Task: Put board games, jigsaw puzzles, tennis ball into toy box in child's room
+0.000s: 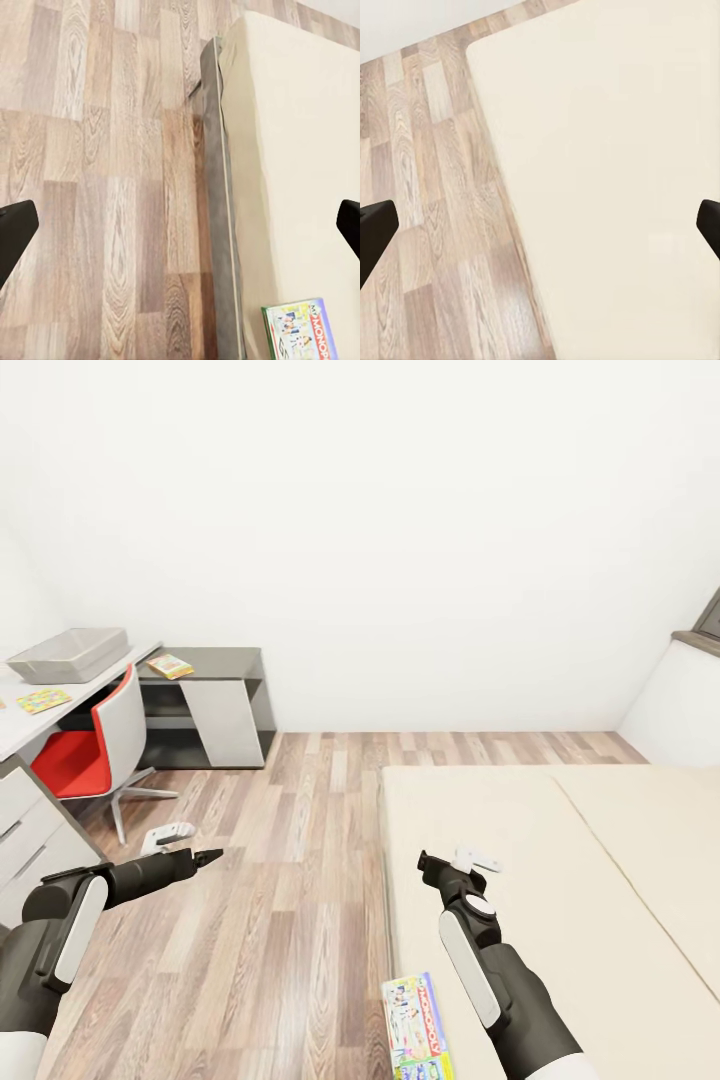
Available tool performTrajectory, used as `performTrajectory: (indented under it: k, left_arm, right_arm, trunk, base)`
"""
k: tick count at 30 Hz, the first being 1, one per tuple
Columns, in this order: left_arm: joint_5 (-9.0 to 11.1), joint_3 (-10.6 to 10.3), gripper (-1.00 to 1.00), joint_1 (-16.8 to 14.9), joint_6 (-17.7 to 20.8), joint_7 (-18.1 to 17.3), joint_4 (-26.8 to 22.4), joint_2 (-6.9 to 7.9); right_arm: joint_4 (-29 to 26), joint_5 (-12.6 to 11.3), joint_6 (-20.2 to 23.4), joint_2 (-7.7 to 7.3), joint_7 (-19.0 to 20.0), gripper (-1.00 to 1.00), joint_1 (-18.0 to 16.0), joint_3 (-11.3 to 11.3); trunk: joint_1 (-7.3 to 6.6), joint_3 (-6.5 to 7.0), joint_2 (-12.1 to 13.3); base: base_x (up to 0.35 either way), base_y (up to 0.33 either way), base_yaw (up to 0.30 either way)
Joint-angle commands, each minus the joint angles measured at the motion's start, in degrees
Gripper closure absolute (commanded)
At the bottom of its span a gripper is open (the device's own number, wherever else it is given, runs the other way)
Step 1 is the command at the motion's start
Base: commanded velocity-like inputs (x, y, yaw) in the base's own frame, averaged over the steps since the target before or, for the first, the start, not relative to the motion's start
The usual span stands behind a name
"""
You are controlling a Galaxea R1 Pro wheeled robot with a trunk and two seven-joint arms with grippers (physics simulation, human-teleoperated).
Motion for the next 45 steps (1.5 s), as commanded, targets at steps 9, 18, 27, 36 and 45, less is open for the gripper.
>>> performTrajectory:
  k: [9, 18, 27, 36, 45]
  left_arm:
    - [0.0, 0.1, -1.00, -0.1, 0.3, -0.2, 0.0, 0.00]
    - [0.0, 0.1, -1.00, -0.1, 0.3, -0.2, 0.0, 0.01]
    - [0.0, 0.1, -1.00, -0.1, 0.3, -0.2, 0.0, 0.00]
    - [0.0, 0.1, -1.00, -0.1, 0.3, -0.2, 0.0, 0.01]
    - [0.0, 0.1, -1.00, -0.1, 0.3, -0.2, 0.0, 0.02]
  right_arm:
    - [-0.1, -0.4, 0.2, -0.04, -0.4, -1.00, 0.0, 0.1]
    - [-0.1, -0.5, 0.2, -0.04, -0.3, -1.00, 0.0, 0.1]
    - [-0.1, -0.6, 0.2, -0.04, -0.3, -1.00, 0.0, 0.1]
    - [-0.2, -0.7, 0.2, -0.06, -0.3, -1.00, 0.0, 0.1]
    - [-0.1, -0.8, 0.2, 0.00, -0.3, -1.00, 0.0, 0.1]
  trunk:
    - [0.03, -0.11, -0.1]
    - [0.03, -0.11, -0.1]
    - [0.03, -0.11, -0.1]
    - [0.03, -0.11, -0.1]
    - [0.03, -0.11, -0.1]
  base:
    - [0.000, 0.136, 0.000]
    - [0.000, 0.119, 0.000]
    - [0.000, 0.108, 0.000]
    - [0.000, 0.117, 0.000]
    - [0.000, 0.106, -0.009]
